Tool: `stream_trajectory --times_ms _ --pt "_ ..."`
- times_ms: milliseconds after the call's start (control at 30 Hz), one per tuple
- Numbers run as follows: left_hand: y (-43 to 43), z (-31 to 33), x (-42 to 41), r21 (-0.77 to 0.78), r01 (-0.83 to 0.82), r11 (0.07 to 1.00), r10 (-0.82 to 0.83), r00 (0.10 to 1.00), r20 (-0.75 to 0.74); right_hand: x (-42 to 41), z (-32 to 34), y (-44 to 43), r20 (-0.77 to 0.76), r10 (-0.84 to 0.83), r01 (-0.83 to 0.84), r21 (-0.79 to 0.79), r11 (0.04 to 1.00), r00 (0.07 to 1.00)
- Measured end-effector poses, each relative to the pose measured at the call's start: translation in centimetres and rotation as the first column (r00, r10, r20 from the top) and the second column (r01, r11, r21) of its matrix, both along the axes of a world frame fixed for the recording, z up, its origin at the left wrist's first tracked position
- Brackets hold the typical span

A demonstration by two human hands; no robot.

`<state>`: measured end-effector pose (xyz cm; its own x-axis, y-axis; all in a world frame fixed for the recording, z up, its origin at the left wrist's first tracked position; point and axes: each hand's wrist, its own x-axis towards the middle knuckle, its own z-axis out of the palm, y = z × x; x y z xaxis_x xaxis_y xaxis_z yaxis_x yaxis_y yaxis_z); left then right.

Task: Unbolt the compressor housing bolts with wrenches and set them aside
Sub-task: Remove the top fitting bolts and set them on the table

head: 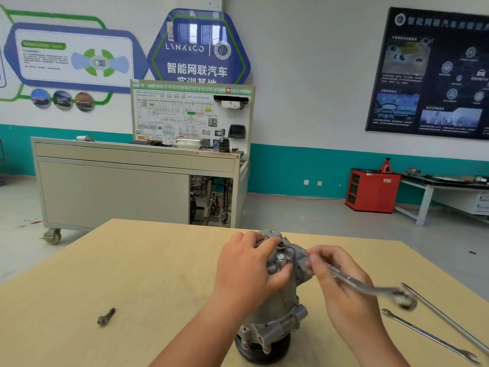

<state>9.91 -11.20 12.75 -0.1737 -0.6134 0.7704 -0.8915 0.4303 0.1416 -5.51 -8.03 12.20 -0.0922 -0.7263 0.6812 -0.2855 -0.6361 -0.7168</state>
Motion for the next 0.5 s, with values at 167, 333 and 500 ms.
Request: stream_trajectory --times_ms 167,333,500 --pt "0.0 -0.1 0.1 -0.021 0.002 1.000 -0.002 1.000 0.011 -1.1 1.5 -6.4 0.380 -0.138 -0.012 0.368 0.930 0.915" --pt "-0.2 -0.3 0.1 -0.064 0.005 0.998 -0.003 1.000 0.023 0.5 3.8 -12.4 0.143 -0.074 -0.026 0.593 0.805 0.987" --pt "-0.3 -0.4 0.1 -0.075 0.006 0.997 -0.004 1.000 0.025 -0.2 4.5 -11.9 0.571 0.071 -0.378 0.441 0.814 0.818"
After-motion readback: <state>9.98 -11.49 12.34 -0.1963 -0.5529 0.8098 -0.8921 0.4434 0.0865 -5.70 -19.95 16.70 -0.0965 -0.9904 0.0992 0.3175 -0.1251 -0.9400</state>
